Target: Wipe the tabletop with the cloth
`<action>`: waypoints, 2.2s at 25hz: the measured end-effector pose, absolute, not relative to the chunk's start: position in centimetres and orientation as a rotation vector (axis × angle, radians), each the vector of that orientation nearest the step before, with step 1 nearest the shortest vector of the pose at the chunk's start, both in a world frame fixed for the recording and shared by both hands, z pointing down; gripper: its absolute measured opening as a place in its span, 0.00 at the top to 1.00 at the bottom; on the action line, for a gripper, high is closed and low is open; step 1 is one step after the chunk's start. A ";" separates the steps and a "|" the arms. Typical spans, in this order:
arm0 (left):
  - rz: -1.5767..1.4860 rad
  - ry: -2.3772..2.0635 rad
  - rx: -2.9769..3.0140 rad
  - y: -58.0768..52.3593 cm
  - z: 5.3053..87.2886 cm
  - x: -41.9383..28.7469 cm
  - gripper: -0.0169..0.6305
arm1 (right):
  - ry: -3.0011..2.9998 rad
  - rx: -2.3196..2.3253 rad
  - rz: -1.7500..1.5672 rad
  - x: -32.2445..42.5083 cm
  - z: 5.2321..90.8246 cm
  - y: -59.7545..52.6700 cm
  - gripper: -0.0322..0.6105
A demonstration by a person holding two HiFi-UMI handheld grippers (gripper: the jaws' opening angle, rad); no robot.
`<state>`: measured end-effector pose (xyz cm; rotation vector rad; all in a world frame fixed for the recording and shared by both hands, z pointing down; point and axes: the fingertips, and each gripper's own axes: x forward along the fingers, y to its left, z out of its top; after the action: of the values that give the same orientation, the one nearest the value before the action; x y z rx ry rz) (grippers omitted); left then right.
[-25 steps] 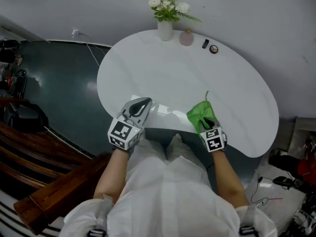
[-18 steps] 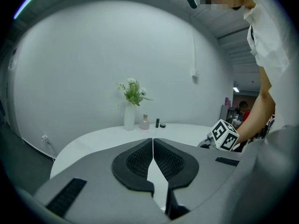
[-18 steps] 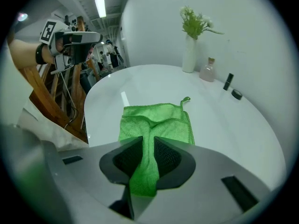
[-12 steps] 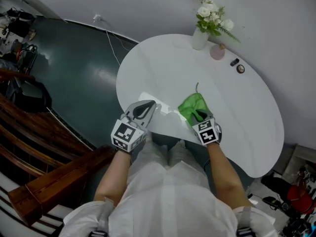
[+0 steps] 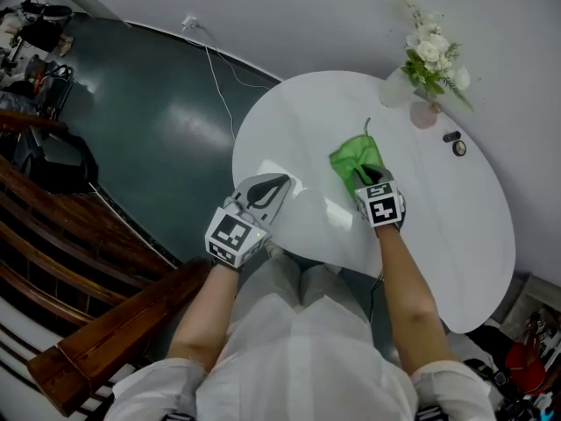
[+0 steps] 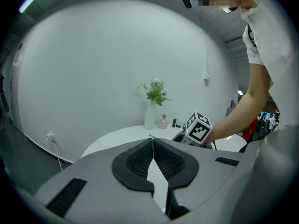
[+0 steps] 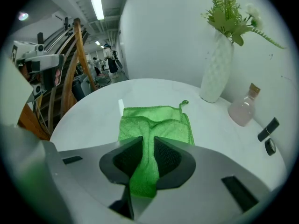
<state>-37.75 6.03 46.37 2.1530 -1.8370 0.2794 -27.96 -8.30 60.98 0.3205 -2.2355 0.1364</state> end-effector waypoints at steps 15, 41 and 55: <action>0.312 -1.844 2.093 8.1 48.2 -45.9 0.95 | -2.281 0.519 0.142 -41.5 60.5 -19.2 0.84; 0.305 -1.882 2.042 14.1 48.3 -48.7 0.95 | -2.354 0.208 -0.072 -56.7 59.9 -4.0 0.84; 0.318 -1.896 2.052 15.2 47.5 -46.4 0.95 | -2.320 -0.560 -0.373 -48.1 60.8 12.5 0.84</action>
<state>-46.40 15.19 47.48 2.0516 -1.8956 0.3177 -48.14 12.50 60.78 -0.5595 -2.3197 -0.3733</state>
